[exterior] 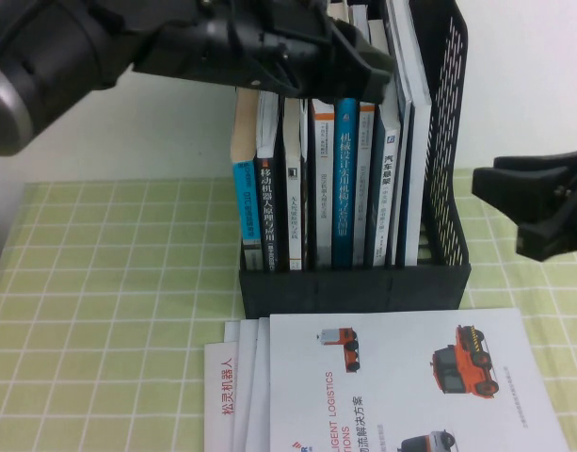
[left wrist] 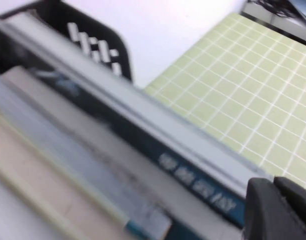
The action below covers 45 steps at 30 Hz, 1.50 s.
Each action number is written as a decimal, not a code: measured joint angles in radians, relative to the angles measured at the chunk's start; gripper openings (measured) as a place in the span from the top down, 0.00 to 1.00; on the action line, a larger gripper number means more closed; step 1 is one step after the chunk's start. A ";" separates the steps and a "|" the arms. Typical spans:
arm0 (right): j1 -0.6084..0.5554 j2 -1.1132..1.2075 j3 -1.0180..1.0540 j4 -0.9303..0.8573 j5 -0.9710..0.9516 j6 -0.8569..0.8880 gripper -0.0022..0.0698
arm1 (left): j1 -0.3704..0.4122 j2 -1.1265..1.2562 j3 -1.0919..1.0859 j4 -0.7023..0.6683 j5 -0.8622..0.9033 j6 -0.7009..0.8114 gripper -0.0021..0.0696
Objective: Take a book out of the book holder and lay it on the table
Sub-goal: Hold the bookshelf
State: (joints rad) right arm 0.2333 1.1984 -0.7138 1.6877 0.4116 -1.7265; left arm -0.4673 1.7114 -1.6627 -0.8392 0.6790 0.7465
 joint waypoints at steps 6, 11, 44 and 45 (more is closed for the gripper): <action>0.071 0.156 -0.137 0.022 -0.168 -0.022 0.58 | -0.032 0.090 -0.081 0.004 0.008 0.018 0.97; 0.075 0.278 -0.236 0.026 -0.168 -0.026 0.51 | -0.032 0.117 -0.096 0.000 -0.012 0.022 0.97; 0.144 0.194 -0.155 -0.009 -0.158 0.068 0.49 | -0.034 0.128 -0.100 0.000 -0.038 0.026 0.97; 0.147 0.203 -0.155 0.003 -0.163 0.035 0.49 | -0.034 0.128 -0.100 0.000 -0.038 0.026 0.97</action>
State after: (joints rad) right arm 0.3798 1.4009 -0.8683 1.6907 0.2490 -1.6918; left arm -0.5014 1.8395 -1.7628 -0.8387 0.6407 0.7727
